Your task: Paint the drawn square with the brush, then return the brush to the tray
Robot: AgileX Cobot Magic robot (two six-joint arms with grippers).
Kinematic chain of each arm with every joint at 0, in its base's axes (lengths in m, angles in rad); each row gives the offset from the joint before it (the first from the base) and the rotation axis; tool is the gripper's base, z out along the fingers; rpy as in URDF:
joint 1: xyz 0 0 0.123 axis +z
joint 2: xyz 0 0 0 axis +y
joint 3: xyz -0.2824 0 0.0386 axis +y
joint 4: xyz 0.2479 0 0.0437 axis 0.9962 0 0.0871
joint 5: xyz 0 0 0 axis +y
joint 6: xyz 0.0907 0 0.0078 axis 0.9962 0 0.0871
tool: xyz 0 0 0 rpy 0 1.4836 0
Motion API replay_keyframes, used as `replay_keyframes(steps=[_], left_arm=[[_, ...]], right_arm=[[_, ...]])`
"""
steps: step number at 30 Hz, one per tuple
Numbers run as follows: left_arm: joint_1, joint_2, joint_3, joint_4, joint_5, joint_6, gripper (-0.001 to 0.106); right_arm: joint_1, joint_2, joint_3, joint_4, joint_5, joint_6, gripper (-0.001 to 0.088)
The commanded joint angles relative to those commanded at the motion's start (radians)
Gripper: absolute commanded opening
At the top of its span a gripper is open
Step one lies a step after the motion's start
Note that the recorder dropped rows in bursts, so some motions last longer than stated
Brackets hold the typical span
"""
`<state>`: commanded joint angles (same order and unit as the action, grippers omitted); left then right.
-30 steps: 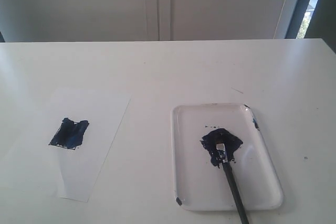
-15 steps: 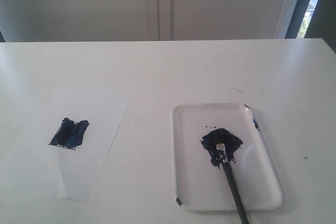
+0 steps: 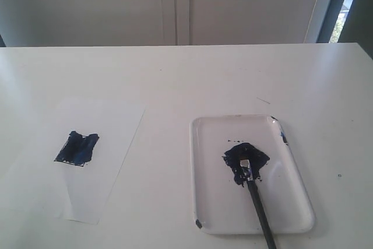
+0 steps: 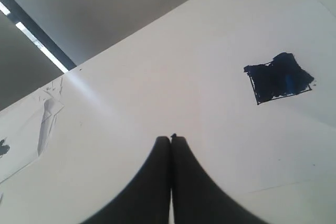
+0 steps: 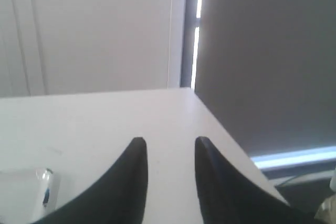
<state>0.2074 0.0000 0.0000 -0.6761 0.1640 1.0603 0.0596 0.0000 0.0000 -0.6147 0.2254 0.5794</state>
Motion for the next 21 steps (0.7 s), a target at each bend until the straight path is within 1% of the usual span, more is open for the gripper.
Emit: replay_keyframes(steps=[1, 2, 3, 4, 5, 9, 21], left_arm=[[0.000, 0.000, 0.000, -0.008, 0.002, -0.014, 0.000], [0.000, 0.000, 0.000, -0.025, 0.010, -0.014, 0.000], [0.000, 0.000, 0.000, -0.067, 0.026, -0.014, 0.000], [0.000, 0.000, 0.000, -0.077, 0.043, -0.014, 0.000], [0.000, 0.000, 0.000, -0.077, 0.053, -0.014, 0.000], [0.000, 0.000, 0.000, -0.067, 0.074, -0.014, 0.000], [0.000, 0.000, 0.000, -0.067, 0.072, -0.014, 0.000]], right_arm=[[0.000, 0.000, 0.000, 0.089, 0.061, 0.000, 0.0302], [0.000, 0.000, 0.000, 0.159, 0.081, 0.000, 0.0302], [0.000, 0.000, 0.000, 0.292, 0.107, 0.000, 0.0302], [0.000, 0.000, 0.000, 0.393, 0.107, 0.000, 0.0302], [0.000, 0.000, 0.000, 0.437, 0.106, 0.000, 0.0302], [0.000, 0.000, 0.000, 0.438, 0.110, 0.000, 0.0302], [0.000, 0.000, 0.000, 0.438, 0.110, 0.000, 0.0302]])
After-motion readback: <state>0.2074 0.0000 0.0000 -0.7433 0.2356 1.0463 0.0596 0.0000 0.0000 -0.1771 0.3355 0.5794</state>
